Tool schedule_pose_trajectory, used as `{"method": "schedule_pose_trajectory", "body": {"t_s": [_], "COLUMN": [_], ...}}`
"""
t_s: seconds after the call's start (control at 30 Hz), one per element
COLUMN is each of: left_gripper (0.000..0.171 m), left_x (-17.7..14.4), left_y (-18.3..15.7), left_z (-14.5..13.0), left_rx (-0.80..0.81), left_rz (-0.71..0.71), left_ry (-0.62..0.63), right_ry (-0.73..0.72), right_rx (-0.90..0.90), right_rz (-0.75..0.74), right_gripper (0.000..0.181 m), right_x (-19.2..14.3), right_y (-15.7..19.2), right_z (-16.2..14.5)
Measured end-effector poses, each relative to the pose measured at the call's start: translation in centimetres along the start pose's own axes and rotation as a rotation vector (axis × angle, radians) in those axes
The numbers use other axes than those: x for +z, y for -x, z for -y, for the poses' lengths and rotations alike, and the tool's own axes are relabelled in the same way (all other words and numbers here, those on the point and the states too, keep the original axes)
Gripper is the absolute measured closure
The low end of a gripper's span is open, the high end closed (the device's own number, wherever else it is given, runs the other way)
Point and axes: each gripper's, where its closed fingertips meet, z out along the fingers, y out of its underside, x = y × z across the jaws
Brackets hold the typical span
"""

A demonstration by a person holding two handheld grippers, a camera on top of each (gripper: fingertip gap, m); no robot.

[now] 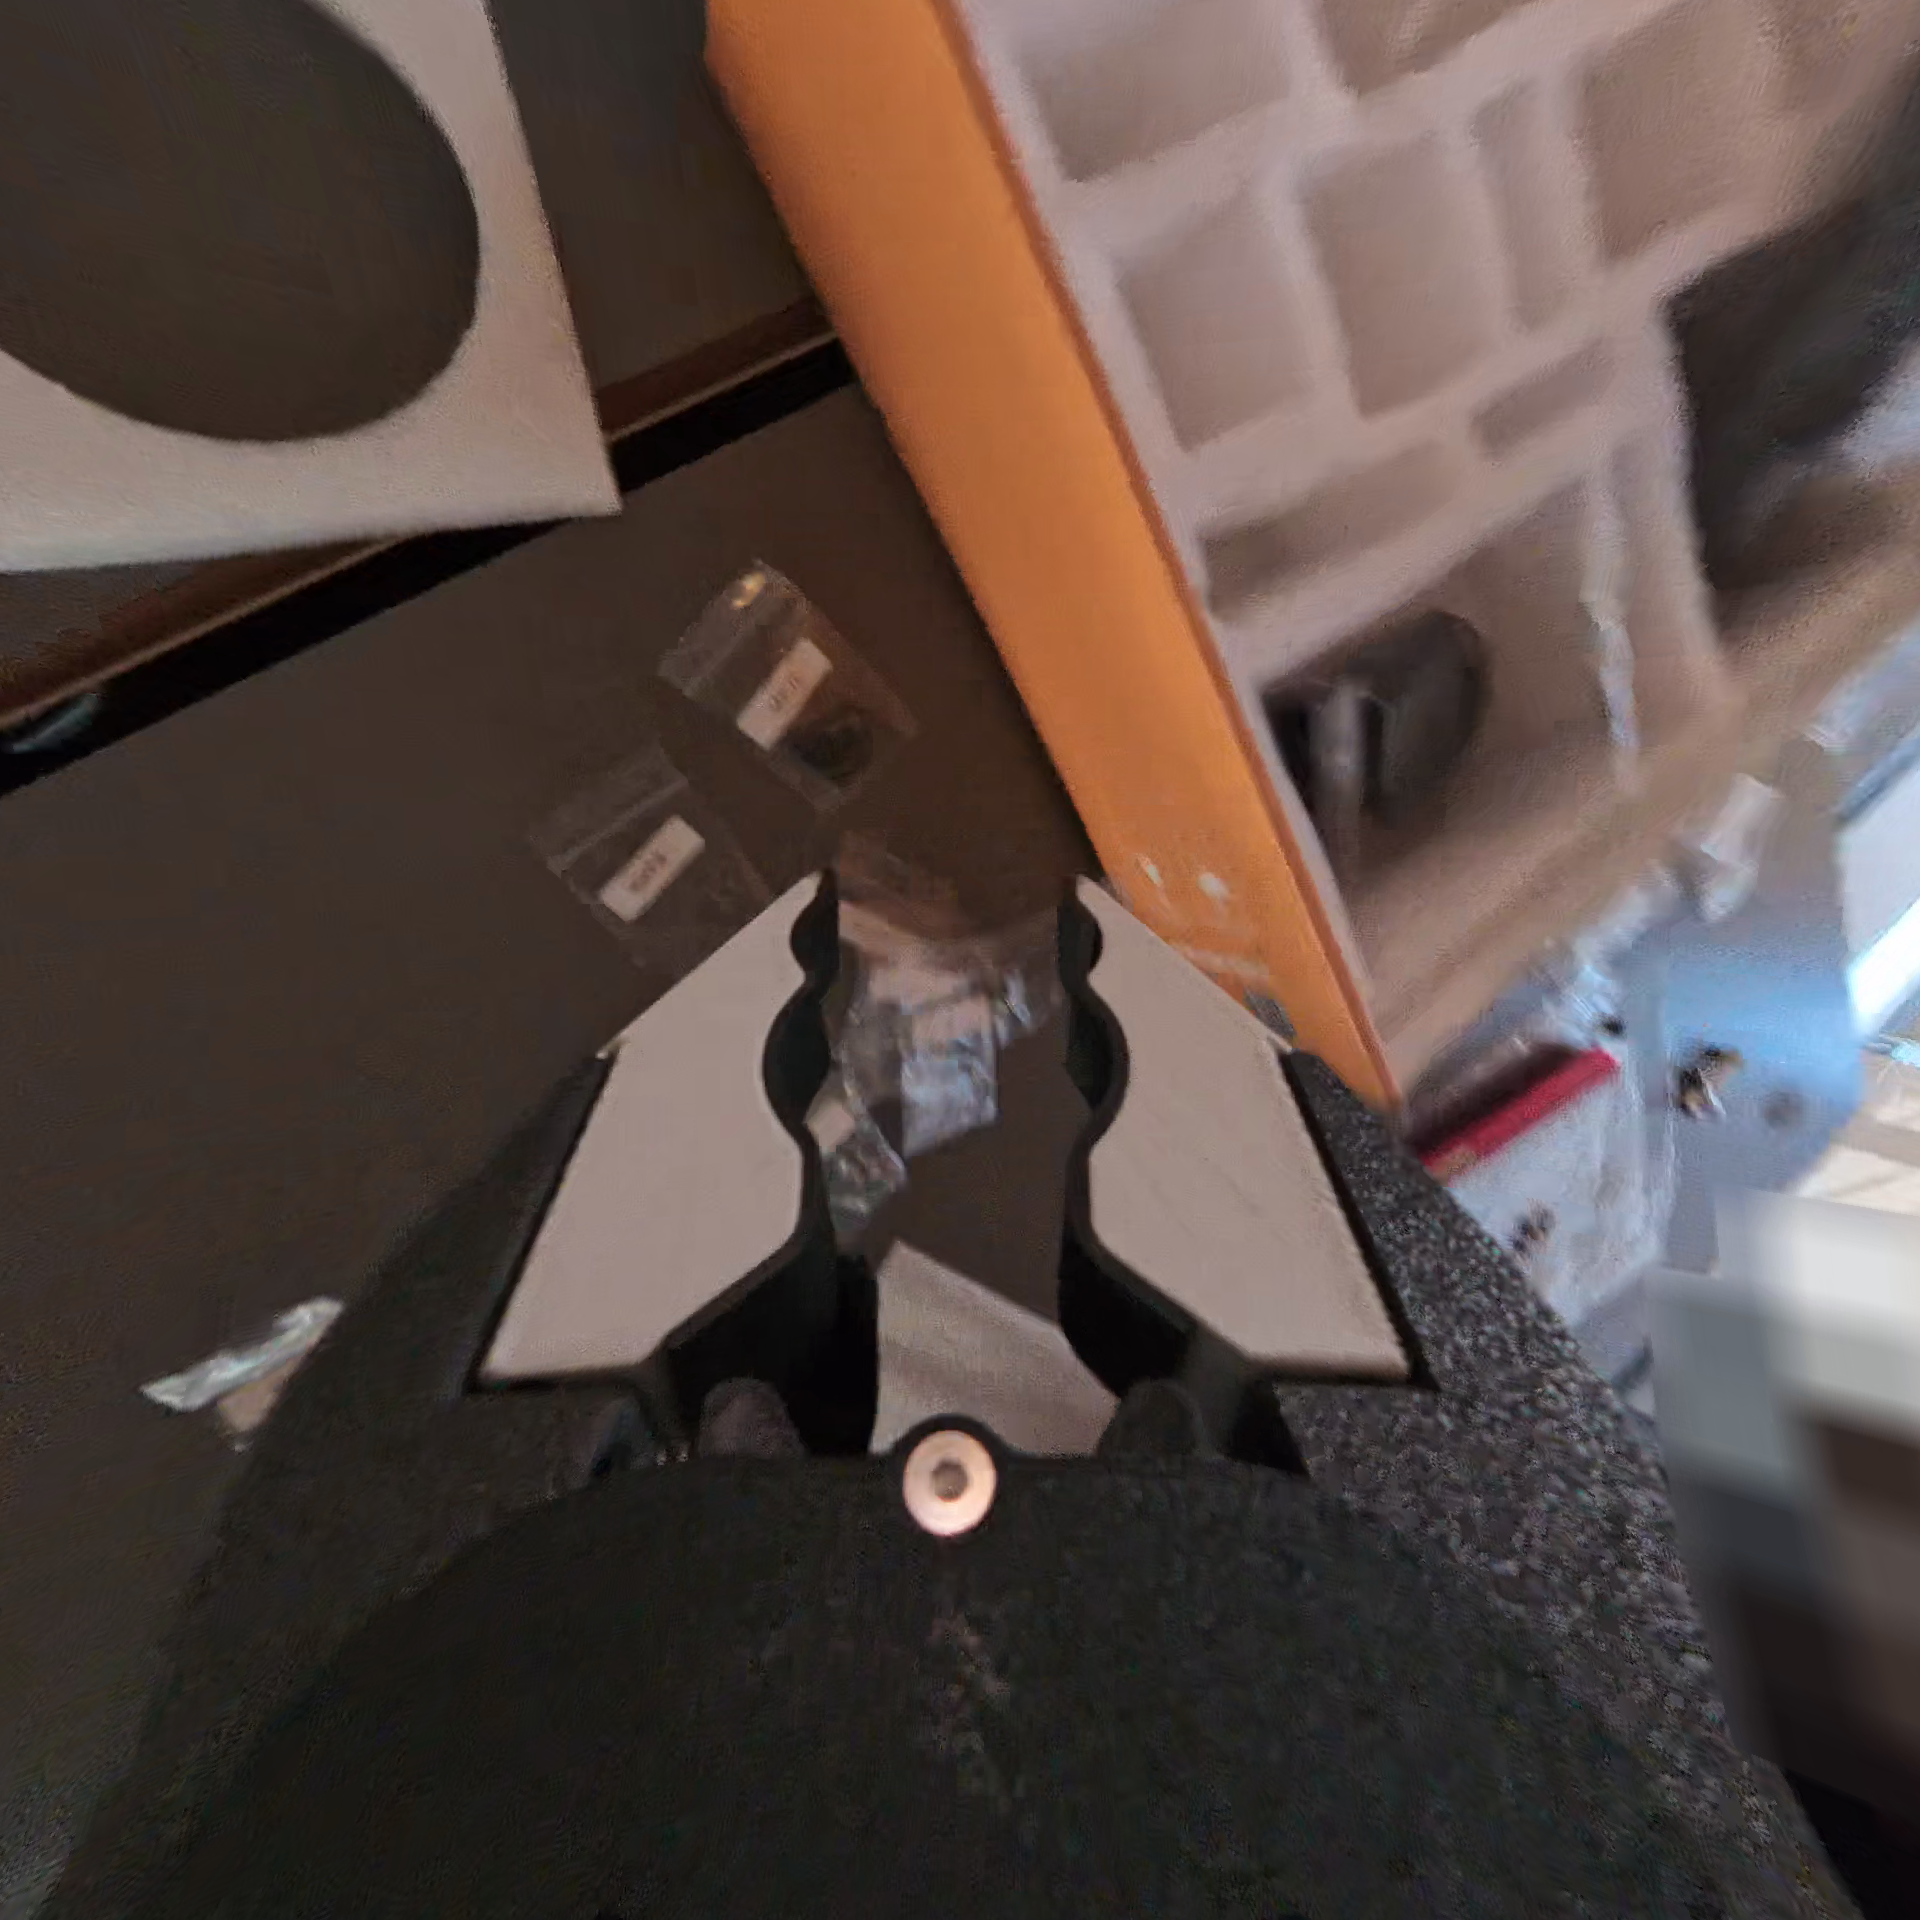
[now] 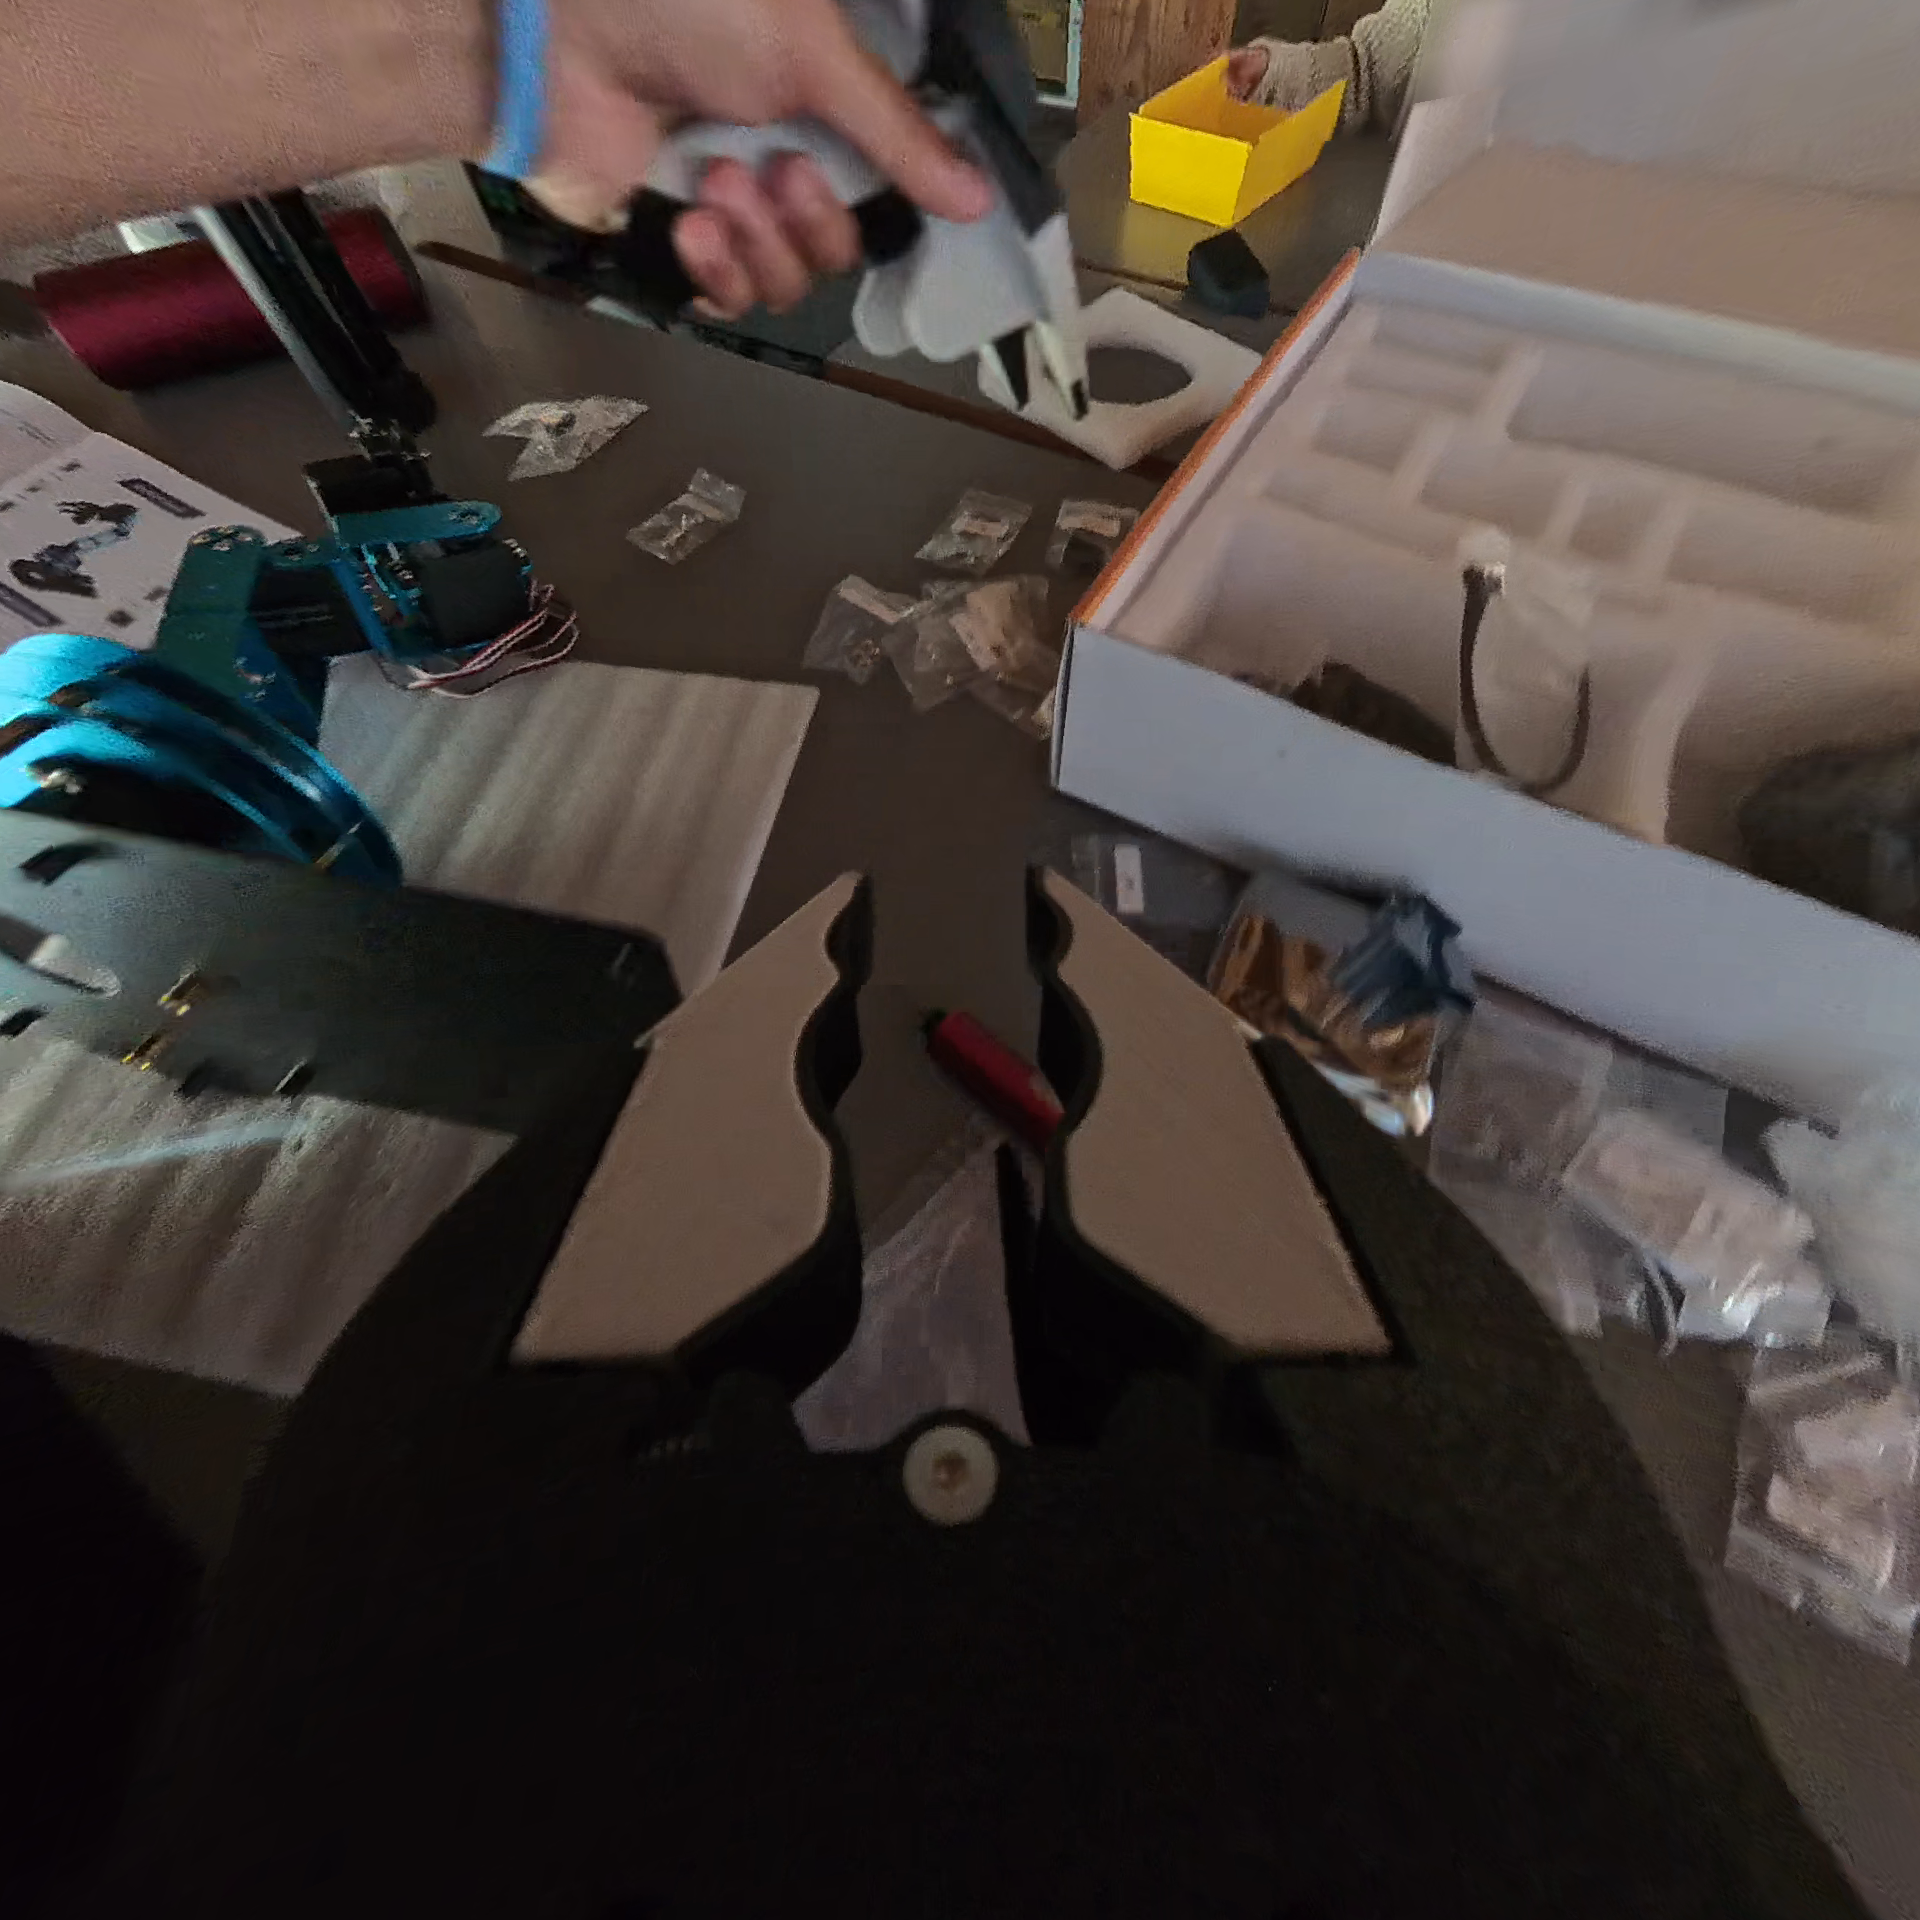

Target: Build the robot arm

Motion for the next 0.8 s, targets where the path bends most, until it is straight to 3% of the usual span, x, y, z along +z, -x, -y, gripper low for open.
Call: {"method": "schedule_pose_trajectory", "body": {"t_s": [0.1, 0.27, 0.47, 0.6, 0.7, 0.8], "left_gripper": [0.128, 0.121, 0.161, 0.171, 0.171, 0.171], "left_x": [3.3, 7.0, 7.7, 5.9, 2.6, -4.0], "left_y": [1.8, 4.1, 4.7, 4.8, 2.1, -3.4], "left_z": [1.8, 1.1, 1.5, 1.6, 0.9, -1.5], "left_rx": [-0.051, -0.074, 0.157, 0.299, 0.405, 0.548], "left_rz": [0.133, 0.270, 0.376, 0.385, 0.223, -0.028], "left_ry": [0.045, 0.168, 0.139, 0.060, -0.086, -0.304], "right_ry": [-0.001, 0.031, 0.027, 0.009, -0.011, -0.073], "right_rx": [0.035, 0.034, 0.079, 0.103, 0.104, 0.114], "right_rz": [0.015, 0.012, 0.004, 0.002, 0.025, 0.110], "right_gripper": [0.153, 0.153, 0.153, 0.153, 0.153, 0.150], "right_x": [-1.9, -3.3, -4.3, -4.7, -4.6, -4.4], "right_y": [0.3, 0.1, -0.5, -0.9, -0.6, 0.8], "right_z": [-1.7, -4.1, -5.0, -4.7, -3.8, -1.1]}}
